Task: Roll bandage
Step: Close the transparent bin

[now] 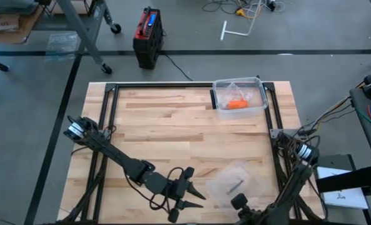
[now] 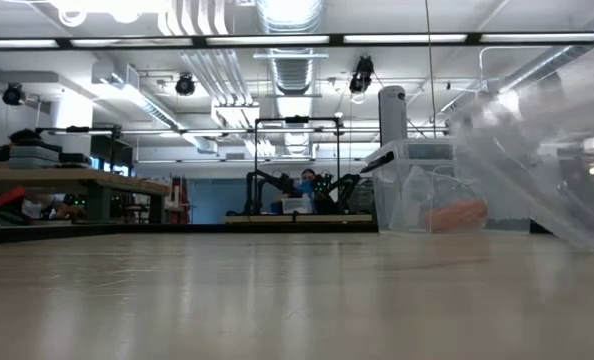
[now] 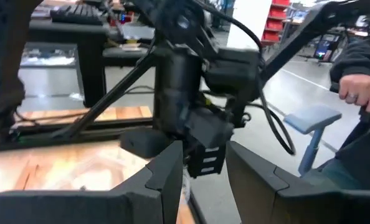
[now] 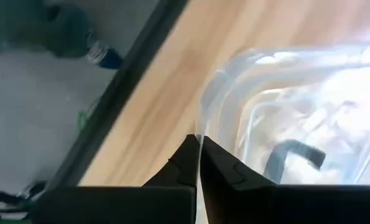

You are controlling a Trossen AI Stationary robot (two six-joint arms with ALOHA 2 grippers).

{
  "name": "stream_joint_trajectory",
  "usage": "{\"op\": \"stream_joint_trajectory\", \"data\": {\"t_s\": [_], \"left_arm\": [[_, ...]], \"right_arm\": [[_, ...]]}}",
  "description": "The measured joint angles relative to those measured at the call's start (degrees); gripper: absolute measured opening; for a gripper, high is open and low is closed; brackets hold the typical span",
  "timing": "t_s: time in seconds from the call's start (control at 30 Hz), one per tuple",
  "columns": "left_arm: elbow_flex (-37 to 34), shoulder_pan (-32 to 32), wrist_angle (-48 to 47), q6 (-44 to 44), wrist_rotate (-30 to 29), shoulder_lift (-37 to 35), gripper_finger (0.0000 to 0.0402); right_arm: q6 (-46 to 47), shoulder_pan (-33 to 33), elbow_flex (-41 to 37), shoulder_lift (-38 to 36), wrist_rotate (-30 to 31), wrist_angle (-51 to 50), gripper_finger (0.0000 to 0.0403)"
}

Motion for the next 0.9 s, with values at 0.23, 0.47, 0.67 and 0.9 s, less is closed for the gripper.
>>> {"op": "stream_joint_trajectory", "data": {"t_s": [0.23, 0.47, 0.67, 0.9], "left_arm": [[0.00, -2.22, -3.84, 1.62, -5.41, -3.35, 0.0114], [0.00, -2.91, -5.79, 1.57, -7.24, -3.56, 0.0114], [0.00, -2.80, -6.85, 1.19, -7.54, -3.38, 0.0114], [0.00, -2.80, -6.97, 1.10, -8.64, -3.36, 0.0114]], "right_arm": [[2.45, -1.94, 1.80, -12.36, 15.46, -6.38, 0.0001], [3.00, -7.02, 1.66, -26.59, 34.74, -7.12, 0.0000], [1.48, -15.68, 1.63, -36.05, 51.95, -7.17, 0.0000], [5.42, -27.82, -4.21, -44.50, 58.86, -6.36, 0.0000]]}}
